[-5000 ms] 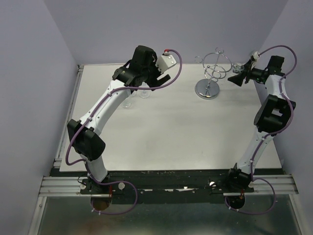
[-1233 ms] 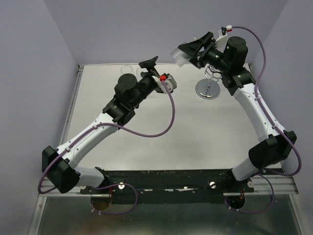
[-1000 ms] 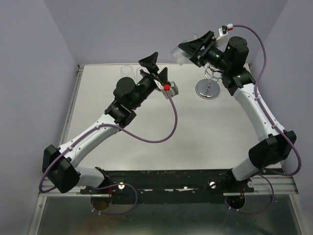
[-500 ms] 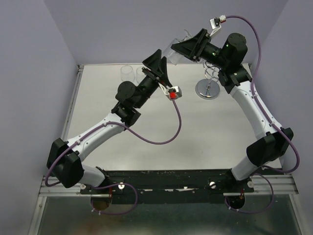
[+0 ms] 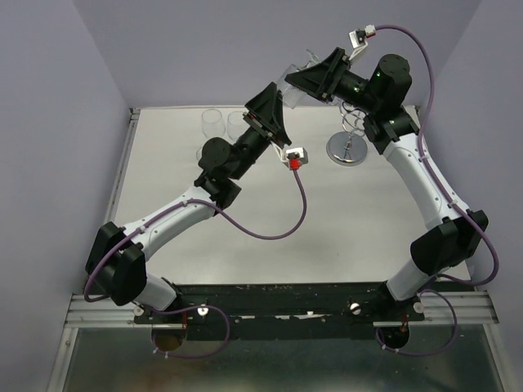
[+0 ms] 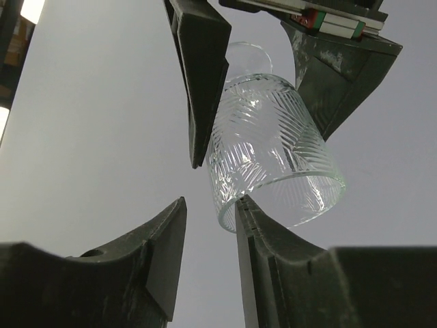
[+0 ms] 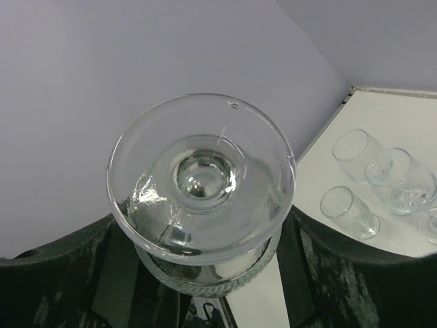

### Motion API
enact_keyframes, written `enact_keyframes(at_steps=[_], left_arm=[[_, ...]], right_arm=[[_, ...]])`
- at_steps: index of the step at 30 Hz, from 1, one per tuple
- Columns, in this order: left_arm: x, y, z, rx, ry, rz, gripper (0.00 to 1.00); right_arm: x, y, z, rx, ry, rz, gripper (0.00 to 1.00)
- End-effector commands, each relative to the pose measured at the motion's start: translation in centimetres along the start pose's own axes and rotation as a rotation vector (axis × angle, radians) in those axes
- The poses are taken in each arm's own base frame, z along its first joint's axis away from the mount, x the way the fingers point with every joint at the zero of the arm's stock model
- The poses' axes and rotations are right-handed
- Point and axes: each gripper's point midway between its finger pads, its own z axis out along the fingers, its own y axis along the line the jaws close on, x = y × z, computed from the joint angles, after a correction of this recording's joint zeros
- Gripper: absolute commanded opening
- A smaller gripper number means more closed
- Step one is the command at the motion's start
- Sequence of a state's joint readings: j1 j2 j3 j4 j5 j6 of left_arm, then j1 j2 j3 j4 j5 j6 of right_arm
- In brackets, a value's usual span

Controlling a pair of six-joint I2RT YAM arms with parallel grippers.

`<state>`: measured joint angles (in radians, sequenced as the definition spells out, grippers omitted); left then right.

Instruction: Take the wine glass off the wine glass rack

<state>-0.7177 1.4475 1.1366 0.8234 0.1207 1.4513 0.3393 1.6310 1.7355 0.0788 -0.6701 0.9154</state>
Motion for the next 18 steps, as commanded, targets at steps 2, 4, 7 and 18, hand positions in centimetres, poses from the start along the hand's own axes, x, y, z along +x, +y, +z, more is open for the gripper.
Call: enact_keyframes(at_steps=[2,4,7,18], left_arm=[[-1.7,0.4,0.5,-0.029,-0.071,0.026,0.42],[-1.8,0.4,0.5,-0.025,-0.075,0.03,0.35],[-1.9,0.0,0.5,-0.018,-0.082,0.041,0.24],[-2.1,0.4,1.0,-0.037,-0.099,0.054,0.0]], right_arm=[[-1.3,2.3,0.2,-0.065,-0.028,-0.045,0.01],[-1.3,2.2,0.2,-0.063,-0.029,-0.044,0.01],[-1.4,2.1,0.2,-0.057,-0.032,-0.04,0.01],[-1.5,0.6,0.0,0.028,-0.068,0.007,1.0]])
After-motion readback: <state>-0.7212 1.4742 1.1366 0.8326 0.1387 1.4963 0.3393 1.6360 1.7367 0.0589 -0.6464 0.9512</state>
